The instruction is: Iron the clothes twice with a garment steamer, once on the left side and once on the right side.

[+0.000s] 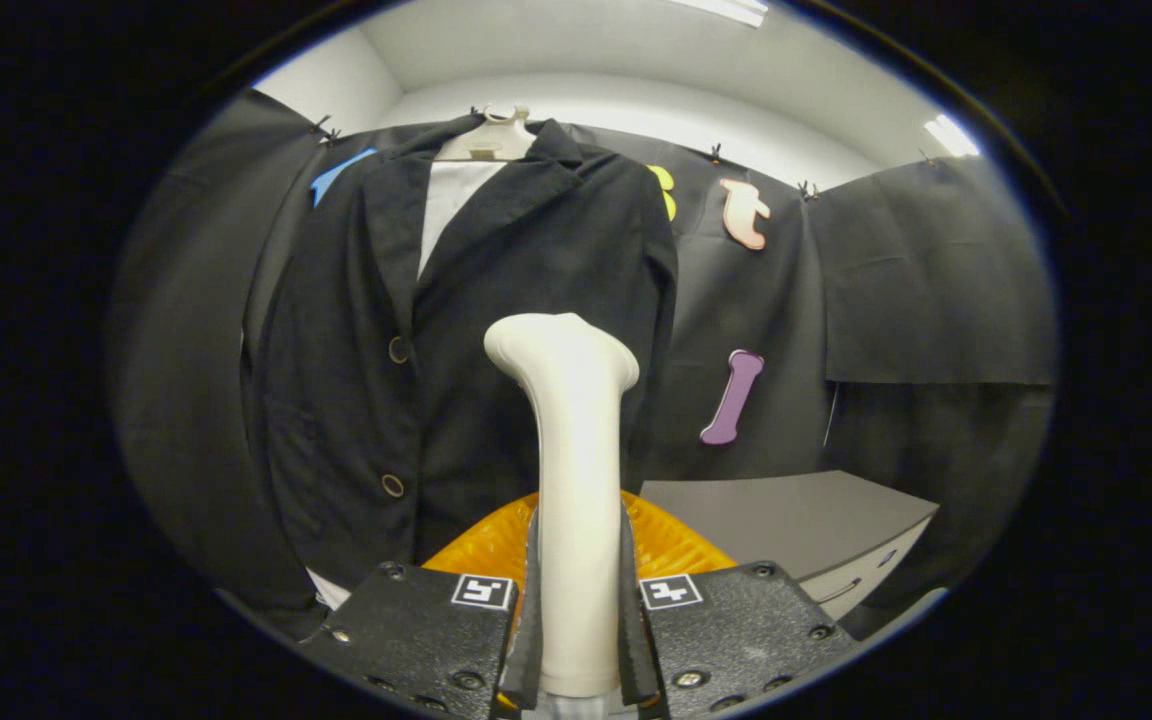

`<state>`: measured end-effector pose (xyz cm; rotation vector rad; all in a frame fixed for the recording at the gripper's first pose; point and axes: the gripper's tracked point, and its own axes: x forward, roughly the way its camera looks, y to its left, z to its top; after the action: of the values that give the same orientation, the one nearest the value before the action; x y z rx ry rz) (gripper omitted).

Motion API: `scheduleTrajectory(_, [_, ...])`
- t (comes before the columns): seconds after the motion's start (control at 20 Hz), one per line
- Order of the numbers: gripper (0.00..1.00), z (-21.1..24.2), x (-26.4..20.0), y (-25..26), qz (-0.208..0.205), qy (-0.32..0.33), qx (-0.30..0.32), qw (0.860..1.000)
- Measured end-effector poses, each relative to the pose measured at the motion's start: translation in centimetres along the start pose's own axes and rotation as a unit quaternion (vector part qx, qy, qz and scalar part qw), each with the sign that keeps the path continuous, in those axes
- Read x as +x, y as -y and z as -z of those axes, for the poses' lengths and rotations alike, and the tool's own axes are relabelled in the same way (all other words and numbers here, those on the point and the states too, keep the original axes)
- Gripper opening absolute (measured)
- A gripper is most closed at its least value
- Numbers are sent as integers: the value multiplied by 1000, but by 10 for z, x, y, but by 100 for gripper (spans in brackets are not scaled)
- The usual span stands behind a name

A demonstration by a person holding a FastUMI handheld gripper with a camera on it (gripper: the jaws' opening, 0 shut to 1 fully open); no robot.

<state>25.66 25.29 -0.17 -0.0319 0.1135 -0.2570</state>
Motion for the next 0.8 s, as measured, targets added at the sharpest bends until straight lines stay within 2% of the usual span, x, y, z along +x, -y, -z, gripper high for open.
scheduleTrajectory(0.35, [33, 53, -10, -7, -8, -44, -13, 999])
scheduleTrajectory(0.8, [33, 85, -30, -18, -13, -62, -35, 997])
